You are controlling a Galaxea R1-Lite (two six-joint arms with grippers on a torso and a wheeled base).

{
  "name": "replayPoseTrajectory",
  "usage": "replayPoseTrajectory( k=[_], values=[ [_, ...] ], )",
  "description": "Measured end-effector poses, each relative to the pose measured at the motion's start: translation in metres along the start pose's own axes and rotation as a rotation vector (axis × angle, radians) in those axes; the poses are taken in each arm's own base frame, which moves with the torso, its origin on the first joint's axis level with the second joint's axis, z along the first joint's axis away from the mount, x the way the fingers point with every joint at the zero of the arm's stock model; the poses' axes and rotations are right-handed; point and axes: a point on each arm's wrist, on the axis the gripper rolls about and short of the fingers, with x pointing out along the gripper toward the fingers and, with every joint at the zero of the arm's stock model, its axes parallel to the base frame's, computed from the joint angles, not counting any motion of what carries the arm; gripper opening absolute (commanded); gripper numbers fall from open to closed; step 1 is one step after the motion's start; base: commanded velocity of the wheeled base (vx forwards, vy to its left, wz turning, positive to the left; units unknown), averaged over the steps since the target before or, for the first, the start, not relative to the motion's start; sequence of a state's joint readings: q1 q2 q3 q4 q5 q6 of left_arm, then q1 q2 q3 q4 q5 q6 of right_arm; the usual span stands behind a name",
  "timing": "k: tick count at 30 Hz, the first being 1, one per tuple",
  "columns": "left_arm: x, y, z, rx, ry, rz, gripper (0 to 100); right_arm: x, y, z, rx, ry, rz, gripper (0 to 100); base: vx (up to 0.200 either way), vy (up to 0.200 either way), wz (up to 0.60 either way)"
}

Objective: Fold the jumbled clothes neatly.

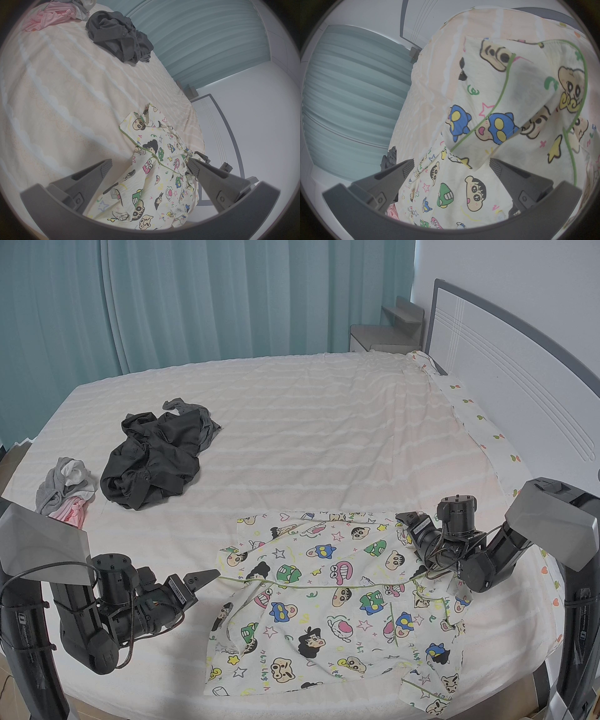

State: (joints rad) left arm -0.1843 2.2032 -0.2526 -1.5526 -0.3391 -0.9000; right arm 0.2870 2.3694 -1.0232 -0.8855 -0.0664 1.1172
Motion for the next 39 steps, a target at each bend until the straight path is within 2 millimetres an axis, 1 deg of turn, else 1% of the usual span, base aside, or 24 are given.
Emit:
replayPoseTrajectory(
  k=[1, 2, 7, 13, 15, 20, 26, 33, 37, 38, 39],
  values=[
    [0.000, 0.000, 0.000, 0.000, -0.001, 0.000, 100, 0.002, 0.000, 0.000, 0.000, -0.002, 0.002, 100, 0.000, 0.000, 0.00],
    [0.000, 0.000, 0.000, 0.000, -0.001, 0.000, 100, 0.003, 0.001, 0.001, 0.001, -0.005, 0.004, 0, 0.000, 0.000, 0.00],
    [0.000, 0.000, 0.000, 0.000, -0.001, 0.000, 100, 0.010, 0.000, 0.011, 0.007, -0.059, 0.004, 0, 0.000, 0.000, 0.00],
    [0.000, 0.000, 0.000, 0.000, -0.003, 0.003, 100, 0.013, -0.004, 0.014, -0.005, -0.084, -0.011, 0, 0.000, 0.000, 0.00],
    [0.001, 0.001, 0.000, -0.001, -0.010, 0.009, 100, 0.012, -0.002, 0.016, -0.019, -0.096, 0.003, 0, 0.000, 0.000, 0.00],
    [0.001, 0.001, 0.000, -0.001, -0.016, 0.014, 100, 0.011, 0.009, 0.020, -0.064, -0.124, 0.058, 0, 0.000, 0.000, 0.00],
    [0.001, 0.001, 0.000, -0.001, -0.016, 0.015, 100, 0.011, 0.027, 0.028, -0.147, -0.165, 0.118, 0, 0.000, 0.000, 0.00],
    [0.001, 0.001, 0.000, -0.002, -0.015, 0.017, 100, 0.018, 0.059, 0.047, -0.347, -0.237, 0.202, 0, 0.000, 0.000, 0.00],
    [0.001, 0.002, 0.000, -0.002, -0.015, 0.018, 100, 0.025, 0.068, 0.057, -0.398, -0.257, 0.205, 0, 0.000, 0.000, 0.00],
    [0.001, 0.002, 0.000, -0.002, -0.015, 0.018, 100, 0.027, 0.069, 0.060, -0.407, -0.264, 0.206, 100, 0.000, 0.000, 0.00],
    [0.001, 0.002, 0.000, -0.002, -0.015, 0.019, 100, 0.029, 0.071, 0.063, -0.415, -0.271, 0.208, 100, 0.000, 0.000, 0.00]
  ],
)
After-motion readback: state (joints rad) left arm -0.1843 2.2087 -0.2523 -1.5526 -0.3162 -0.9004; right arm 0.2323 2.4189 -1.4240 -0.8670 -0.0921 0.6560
